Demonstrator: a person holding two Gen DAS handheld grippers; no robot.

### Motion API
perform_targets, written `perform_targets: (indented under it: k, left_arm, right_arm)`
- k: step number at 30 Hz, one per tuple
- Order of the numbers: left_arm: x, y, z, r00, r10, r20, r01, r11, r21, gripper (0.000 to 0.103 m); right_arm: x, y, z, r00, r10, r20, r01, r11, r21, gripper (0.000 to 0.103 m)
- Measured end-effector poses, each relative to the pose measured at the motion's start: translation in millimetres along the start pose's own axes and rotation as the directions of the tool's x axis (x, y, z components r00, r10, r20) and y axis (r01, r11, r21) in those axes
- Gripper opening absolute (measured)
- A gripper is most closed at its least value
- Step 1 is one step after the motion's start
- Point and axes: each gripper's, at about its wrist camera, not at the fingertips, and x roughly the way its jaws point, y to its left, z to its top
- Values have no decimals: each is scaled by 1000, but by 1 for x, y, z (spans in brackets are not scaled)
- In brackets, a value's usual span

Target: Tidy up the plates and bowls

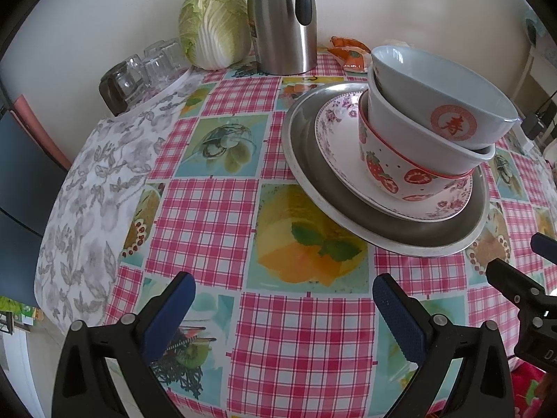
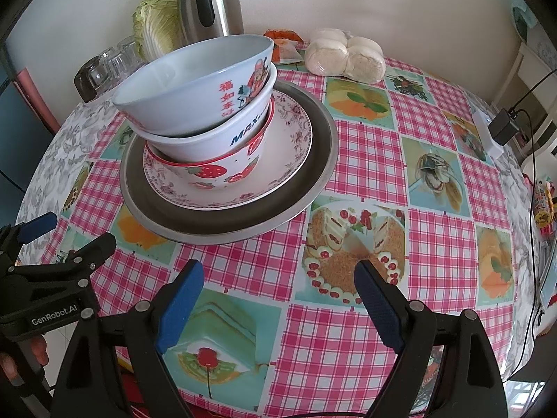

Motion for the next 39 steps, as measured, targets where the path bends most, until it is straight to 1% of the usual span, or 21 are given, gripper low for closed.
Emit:
perform_targets:
  k: [39]
  left_arm:
    - [0,4,1,1000,-3,-7,2,1000,-28,103]
  right_arm:
    - [1,2,-1,1000,-1,-10,1,1000,-11,88]
